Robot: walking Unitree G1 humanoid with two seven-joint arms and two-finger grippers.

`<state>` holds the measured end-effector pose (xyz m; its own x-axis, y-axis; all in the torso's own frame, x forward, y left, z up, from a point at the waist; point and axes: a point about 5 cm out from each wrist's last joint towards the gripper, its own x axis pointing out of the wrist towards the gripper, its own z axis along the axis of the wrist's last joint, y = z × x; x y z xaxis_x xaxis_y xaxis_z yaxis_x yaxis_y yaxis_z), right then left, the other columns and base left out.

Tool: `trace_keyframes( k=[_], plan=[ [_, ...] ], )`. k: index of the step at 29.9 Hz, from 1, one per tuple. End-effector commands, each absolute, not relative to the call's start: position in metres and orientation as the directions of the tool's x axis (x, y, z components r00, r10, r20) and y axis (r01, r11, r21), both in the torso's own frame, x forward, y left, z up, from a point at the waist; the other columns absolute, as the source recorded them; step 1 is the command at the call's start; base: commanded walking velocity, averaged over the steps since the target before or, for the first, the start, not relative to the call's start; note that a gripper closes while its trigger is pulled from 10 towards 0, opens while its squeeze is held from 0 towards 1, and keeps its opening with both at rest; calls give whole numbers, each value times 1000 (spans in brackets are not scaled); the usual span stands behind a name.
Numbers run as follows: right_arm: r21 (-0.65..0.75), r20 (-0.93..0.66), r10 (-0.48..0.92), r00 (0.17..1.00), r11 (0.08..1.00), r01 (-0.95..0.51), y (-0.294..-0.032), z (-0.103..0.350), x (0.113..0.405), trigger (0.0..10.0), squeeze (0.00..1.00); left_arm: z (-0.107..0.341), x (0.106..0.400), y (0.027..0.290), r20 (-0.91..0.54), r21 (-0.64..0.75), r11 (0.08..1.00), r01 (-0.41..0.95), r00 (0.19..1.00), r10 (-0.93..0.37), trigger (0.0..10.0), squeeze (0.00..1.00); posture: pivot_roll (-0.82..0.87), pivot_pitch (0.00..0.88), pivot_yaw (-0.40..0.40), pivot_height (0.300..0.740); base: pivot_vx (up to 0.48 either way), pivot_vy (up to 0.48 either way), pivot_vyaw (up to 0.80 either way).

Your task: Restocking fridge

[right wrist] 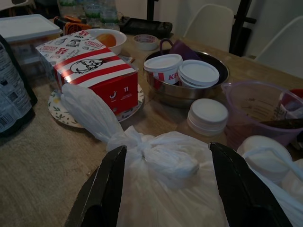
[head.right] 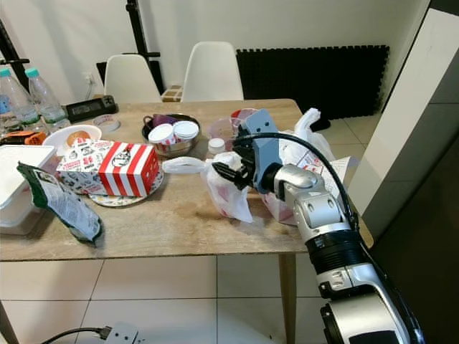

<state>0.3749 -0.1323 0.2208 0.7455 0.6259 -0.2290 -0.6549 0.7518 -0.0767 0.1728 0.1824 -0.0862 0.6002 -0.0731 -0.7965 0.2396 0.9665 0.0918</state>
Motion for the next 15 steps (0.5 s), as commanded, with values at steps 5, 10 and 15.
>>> trace_keyframes(
  k=[5,10,15],
  plan=[
    [-38,-219,638,738,751,-660,-127,217,376,10000,0,-85,172,190,-798,108,965,241,600,-61,10000,0,-68,21,41,726,0,0,0],
    [-24,-193,620,760,772,-635,-121,216,384,10000,0,-84,175,187,-789,104,964,244,610,-69,10000,0,-66,27,38,726,0,0,0],
    [-47,-183,605,775,782,-621,-118,217,390,10000,0,-84,176,185,-785,102,964,245,616,-74,10000,0,-61,36,34,726,0,0,0]
  ],
)
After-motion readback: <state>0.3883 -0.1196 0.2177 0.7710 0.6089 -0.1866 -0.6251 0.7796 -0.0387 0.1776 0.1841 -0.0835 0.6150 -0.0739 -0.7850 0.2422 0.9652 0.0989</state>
